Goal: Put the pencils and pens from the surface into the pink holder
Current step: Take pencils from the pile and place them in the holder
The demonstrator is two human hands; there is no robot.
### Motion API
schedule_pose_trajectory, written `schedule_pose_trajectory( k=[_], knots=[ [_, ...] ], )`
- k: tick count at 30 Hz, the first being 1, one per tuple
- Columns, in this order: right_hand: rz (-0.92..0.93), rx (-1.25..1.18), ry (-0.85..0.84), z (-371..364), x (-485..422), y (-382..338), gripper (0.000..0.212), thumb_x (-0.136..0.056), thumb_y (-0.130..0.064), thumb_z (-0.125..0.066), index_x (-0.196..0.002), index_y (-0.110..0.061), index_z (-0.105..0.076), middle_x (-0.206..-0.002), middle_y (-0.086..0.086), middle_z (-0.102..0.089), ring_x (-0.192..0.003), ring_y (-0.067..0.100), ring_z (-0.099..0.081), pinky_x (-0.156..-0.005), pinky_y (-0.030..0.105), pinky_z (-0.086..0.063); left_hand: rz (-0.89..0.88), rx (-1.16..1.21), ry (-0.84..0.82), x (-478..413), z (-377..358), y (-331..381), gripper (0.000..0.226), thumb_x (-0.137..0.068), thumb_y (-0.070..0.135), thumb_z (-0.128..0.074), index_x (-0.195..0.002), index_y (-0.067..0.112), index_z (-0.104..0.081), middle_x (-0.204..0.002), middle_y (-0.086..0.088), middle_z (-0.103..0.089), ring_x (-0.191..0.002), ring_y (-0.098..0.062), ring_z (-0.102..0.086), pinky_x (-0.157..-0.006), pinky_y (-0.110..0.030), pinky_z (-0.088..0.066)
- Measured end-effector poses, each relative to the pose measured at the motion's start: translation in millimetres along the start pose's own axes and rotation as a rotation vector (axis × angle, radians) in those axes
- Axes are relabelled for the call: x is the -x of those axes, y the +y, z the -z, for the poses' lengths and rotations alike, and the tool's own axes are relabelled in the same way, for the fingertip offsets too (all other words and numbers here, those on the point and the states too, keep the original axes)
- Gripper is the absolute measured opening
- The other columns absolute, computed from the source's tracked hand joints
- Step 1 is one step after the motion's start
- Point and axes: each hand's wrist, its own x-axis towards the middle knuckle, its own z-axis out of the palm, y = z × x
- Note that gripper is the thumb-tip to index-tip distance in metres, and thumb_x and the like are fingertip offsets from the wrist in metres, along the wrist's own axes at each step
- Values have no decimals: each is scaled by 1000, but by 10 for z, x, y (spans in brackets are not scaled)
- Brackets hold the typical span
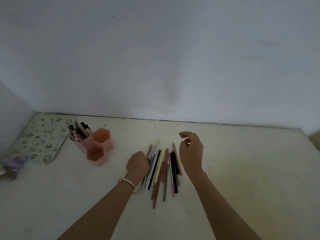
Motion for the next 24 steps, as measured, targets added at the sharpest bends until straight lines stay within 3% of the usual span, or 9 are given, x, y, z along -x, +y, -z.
schedule_pose_trajectory(
  k=[4, 8, 11, 14, 18, 21, 24],
  knots=[
    [-150, 51, -43, -21, -43, 147, 34, -83, 2, -48, -101, -21, -64, -100, -8, -64, -76, 1, -57, -64, 10, -42, 12, 217, 135, 29, 143, 22, 15, -96, 17, -56, -102, 5, -62, -103, -11, -67, -90, -23, -64, -74, -28, -48],
    [-313, 264, -209, -134, -178, 256, 24, -91, -13, -51, -111, -10, -63, -108, 3, -65, -91, 16, -60, -75, 25, -45, -121, 497, 330, 147, 474, 43, 9, -93, 17, -61, -97, 15, -53, -89, -3, -66, -71, -13, -63, -64, -26, -56],
    [-339, 443, -333, -263, -258, 280, 25, -95, -24, -50, -108, -4, -61, -109, 8, -64, -99, 23, -60, -77, 28, -44, -217, 637, 442, 280, 737, 2, 25, -91, 11, -63, -109, 21, -51, -86, 4, -67, -66, -2, -64, -52, -12, -50],
    [-338, 584, -400, -372, -283, 324, 27, -98, -25, -45, -102, -2, -58, -111, 14, -62, -103, 29, -59, -83, 33, -48, -285, 670, 534, 408, 918, -64, 60, -89, 6, -64, -141, 25, -40, -84, 10, -61, -69, -1, -65, -53, -12, -52],
    [-362, 671, -380, -496, -254, 390, 31, -99, -25, -43, -108, 0, -59, -117, 18, -57, -109, 34, -57, -87, 37, -48, -316, 709, 570, 514, 1074, -244, 88, -87, -2, -63, -153, 36, -18, -95, -6, -60, -73, -12, -64, -65, -21, -58],
    [-378, 579, -364, -495, -367, 293, 21, -94, -22, -49, -87, -4, -56, -105, 19, -65, -97, 34, -63, -74, 31, -43, -325, 738, 616, 556, 1192, -371, 93, -85, -2, -64, -153, 38, -16, -92, -4, -64, -71, -13, -67, -67, -20, -57],
    [-268, 483, -260, -453, -628, -87, 23, -93, -22, -51, -88, 0, -58, -88, 17, -64, -89, 35, -64, -68, 29, -38, -332, 796, 749, 556, 1387, -537, 85, -84, 4, -68, -149, 39, -24, -89, 3, -67, -68, -5, -70, -59, -14, -55]
  ],
)
